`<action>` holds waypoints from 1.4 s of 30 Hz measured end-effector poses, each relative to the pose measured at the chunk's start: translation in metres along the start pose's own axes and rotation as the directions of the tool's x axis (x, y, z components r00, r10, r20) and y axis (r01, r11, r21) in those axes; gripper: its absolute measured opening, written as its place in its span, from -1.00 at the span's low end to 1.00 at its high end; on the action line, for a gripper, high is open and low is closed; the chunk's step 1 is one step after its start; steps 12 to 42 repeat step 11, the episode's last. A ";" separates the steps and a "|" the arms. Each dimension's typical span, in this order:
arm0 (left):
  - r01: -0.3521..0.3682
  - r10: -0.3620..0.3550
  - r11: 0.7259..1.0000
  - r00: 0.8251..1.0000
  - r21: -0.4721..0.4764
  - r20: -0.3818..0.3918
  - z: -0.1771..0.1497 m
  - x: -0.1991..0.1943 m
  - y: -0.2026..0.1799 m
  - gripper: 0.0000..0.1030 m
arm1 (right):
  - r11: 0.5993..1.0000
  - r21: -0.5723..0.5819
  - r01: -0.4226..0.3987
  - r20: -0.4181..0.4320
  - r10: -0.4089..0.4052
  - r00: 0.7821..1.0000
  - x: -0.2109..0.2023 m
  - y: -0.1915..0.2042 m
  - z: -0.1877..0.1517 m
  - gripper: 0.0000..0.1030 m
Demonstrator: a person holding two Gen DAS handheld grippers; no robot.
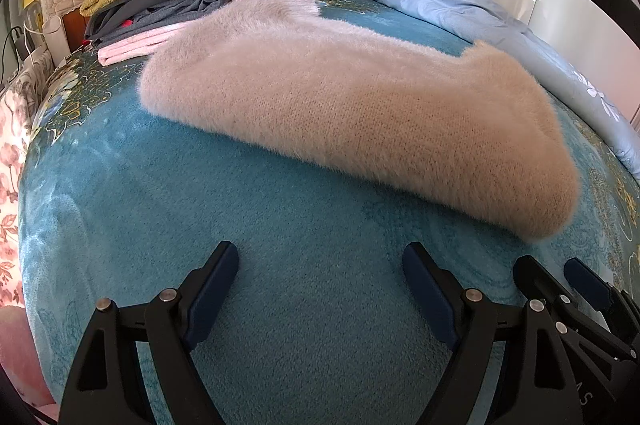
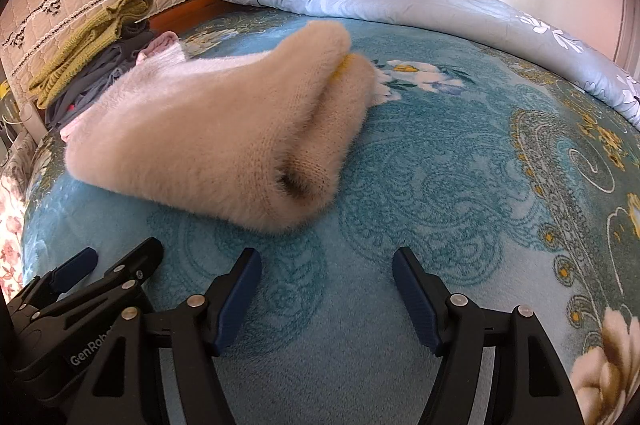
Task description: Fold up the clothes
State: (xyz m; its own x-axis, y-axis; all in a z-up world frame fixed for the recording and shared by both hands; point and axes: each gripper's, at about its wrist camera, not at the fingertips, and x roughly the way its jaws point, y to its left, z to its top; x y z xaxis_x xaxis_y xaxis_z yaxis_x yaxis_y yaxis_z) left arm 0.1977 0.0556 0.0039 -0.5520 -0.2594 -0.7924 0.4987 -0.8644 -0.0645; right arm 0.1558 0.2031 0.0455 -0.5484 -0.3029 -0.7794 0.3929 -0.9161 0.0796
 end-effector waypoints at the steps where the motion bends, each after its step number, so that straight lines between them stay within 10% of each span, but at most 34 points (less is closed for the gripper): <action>1: 0.000 0.000 1.000 1.000 0.000 0.000 0.000 0.000 0.000 0.65 | 1.000 0.000 0.000 0.000 0.000 1.000 0.000 0.000 0.000 0.41; 42: 0.000 0.000 1.000 1.000 -0.001 0.000 -0.001 0.000 0.000 0.65 | 1.000 0.003 0.001 0.002 -0.001 1.000 0.001 0.000 0.000 0.41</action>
